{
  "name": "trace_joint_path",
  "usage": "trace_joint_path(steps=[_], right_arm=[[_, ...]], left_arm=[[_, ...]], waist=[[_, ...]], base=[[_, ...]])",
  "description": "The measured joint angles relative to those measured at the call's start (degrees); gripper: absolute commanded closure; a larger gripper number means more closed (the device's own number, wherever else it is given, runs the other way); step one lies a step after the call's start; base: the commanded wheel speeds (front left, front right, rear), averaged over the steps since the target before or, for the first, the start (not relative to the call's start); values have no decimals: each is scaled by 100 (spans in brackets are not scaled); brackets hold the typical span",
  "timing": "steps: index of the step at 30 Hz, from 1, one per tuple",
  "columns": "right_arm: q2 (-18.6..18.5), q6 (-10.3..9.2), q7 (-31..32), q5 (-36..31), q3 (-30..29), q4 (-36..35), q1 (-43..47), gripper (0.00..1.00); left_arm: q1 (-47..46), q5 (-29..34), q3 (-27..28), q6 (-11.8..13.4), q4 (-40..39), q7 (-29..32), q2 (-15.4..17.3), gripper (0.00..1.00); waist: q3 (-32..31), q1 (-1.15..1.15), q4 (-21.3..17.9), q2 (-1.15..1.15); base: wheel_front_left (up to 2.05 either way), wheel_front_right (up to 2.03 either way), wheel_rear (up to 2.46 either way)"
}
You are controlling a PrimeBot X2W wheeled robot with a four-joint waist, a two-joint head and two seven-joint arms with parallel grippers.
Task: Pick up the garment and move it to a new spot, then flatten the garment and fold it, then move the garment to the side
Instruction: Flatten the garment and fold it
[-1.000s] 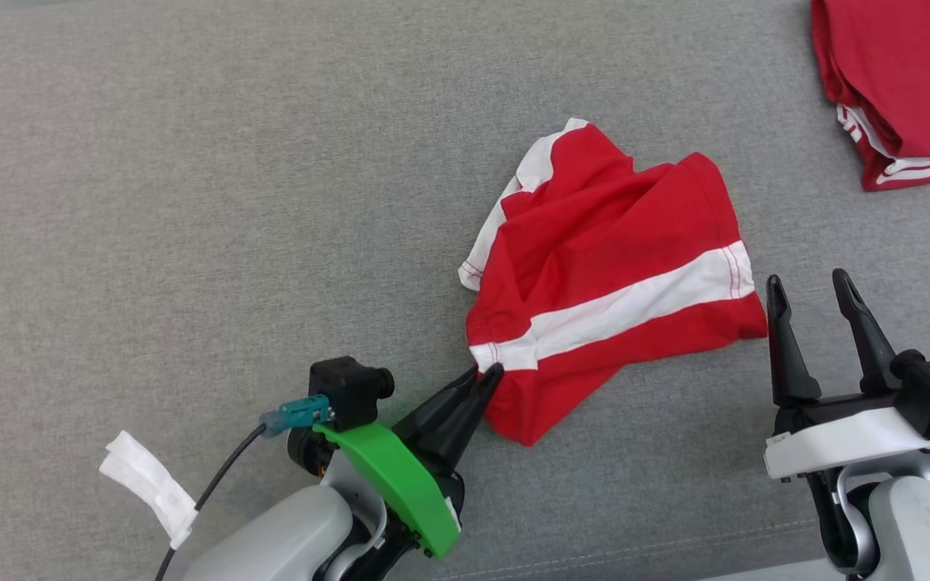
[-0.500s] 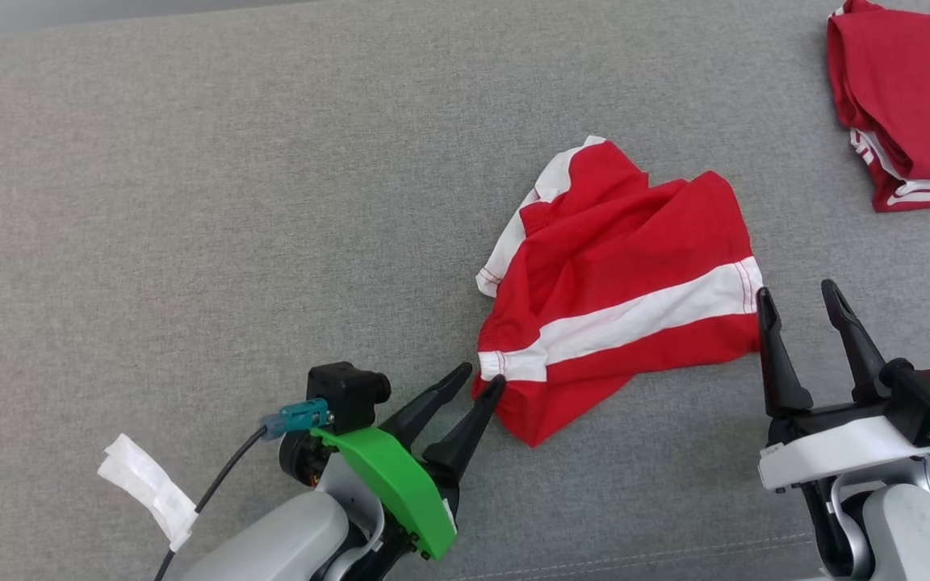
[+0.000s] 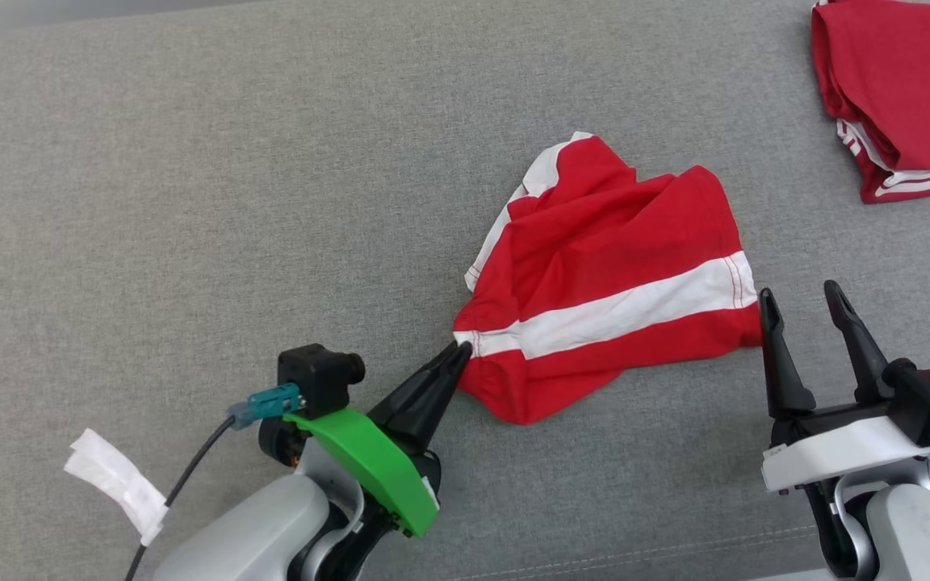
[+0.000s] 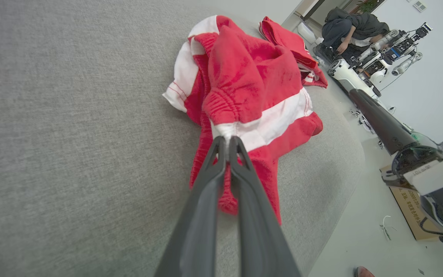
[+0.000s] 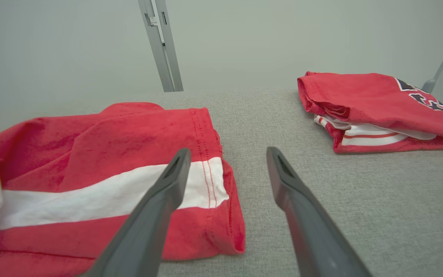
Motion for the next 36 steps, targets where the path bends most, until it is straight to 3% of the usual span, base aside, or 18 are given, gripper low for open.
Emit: trace_joint_path(steps=[4,8,13,16,19,20,22,24,25,29,36], right_arm=[[-152,0,0,314,182,170,-70,0],[-589,0,0,699,639,577,-335,0],[-1143,0,0,1258,1546,1151,-555,0],[-1315,0,0,1402,1798,1196,-666,0],[-1344,0,0,1522,1917,1237,-693,11],[-1350,0,0,1579,1983,1284,-702,21],[-1354,0,0,1637,2083,1351,-729,52],[-1350,0,0,1746,2129,1394,-821,73],[-1347,0,0,1800,2136,1396,-859,96],[-1344,0,0,2001,2111,1287,-973,100],[-1659,0,0,2431,1371,509,-1095,100]], left_arm=[[83,0,124,91,-190,-78,248,100],[211,-11,212,175,-326,-102,435,100],[247,-43,213,185,-331,-111,426,100],[255,-44,218,182,-294,-140,345,100],[264,-43,214,165,-238,-163,291,100],[266,-43,210,155,-213,-178,270,100],[268,-42,201,145,-181,-180,238,100],[268,-41,202,118,-147,-187,226,100],[268,-41,208,110,-136,-200,223,100],[266,-33,246,75,-93,-212,224,100],[134,-110,590,-52,-243,-259,457,100]], waist=[[-23,0,74,0],[-47,0,180,0],[-114,0,313,0],[-161,0,380,0],[-194,0,420,0],[-204,0,430,0],[-212,0,444,0],[-199,0,452,0],[-190,0,453,0],[-138,0,439,0],[-36,0,353,0]], base=[[0,0,0],[0,0,0],[0,0,0],[0,0,0],[0,0,0],[0,0,0],[0,0,0],[0,0,0],[0,0,0],[0,0,0],[0,0,0]])
